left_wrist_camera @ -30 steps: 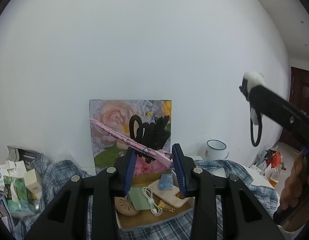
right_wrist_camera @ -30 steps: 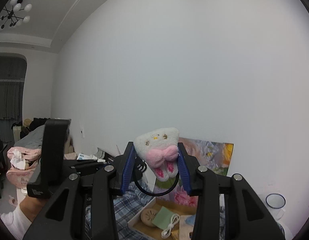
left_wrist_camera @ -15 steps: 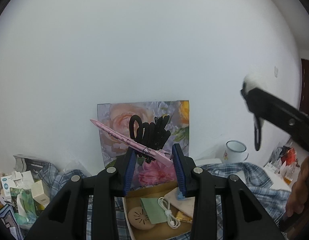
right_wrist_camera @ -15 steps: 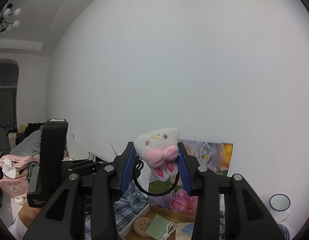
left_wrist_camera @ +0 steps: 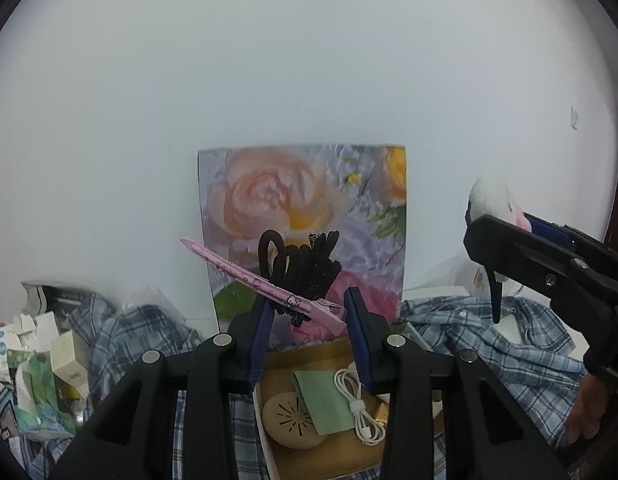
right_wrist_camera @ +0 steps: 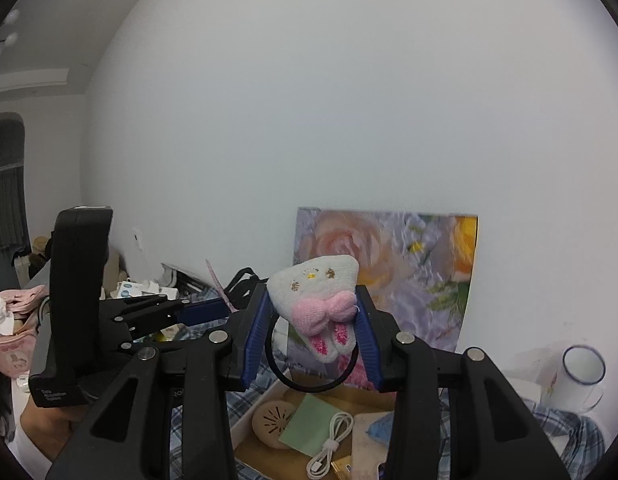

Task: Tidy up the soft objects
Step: 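Lift the hair tie and bunny keychain and carry both over the box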

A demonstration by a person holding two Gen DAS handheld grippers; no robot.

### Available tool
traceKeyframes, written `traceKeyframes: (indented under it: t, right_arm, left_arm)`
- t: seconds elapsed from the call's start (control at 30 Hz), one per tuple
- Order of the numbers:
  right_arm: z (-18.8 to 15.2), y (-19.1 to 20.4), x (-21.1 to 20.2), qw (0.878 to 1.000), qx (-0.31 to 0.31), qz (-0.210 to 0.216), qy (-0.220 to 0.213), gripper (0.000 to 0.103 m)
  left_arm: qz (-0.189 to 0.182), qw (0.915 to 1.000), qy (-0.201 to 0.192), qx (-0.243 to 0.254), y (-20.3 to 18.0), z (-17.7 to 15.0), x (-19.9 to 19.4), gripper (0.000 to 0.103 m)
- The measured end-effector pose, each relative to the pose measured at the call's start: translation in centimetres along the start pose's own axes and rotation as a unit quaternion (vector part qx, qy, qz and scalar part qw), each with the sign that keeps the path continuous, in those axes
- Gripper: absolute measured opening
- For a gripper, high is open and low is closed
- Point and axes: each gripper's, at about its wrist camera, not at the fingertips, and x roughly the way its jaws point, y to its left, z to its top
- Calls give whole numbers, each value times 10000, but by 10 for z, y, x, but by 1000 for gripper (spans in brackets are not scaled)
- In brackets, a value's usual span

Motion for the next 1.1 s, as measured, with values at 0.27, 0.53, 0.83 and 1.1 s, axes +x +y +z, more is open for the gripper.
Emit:
traceKeyframes:
  t: [0.27, 0.53, 0.83, 1.1]
  right_arm:
    - [-27, -24, 37, 9989, 315, 60, 336, 40]
    - [-48, -35, 58, 9970, 443, -6, 636, 40]
    - [-74, -49, 84, 9919, 678, -15, 1072, 40]
    - [-91, -57, 102, 9862, 847, -11, 1423, 40]
  left_arm:
    - [-88, 9995, 298, -96, 1, -16, 25, 38]
    - [-32, 9982, 537, -251, 10, -33, 48, 38]
    - [-35, 9962, 814, -299, 16, -49, 70, 38]
    - [-49, 9927, 1160, -337, 17, -68, 94, 38]
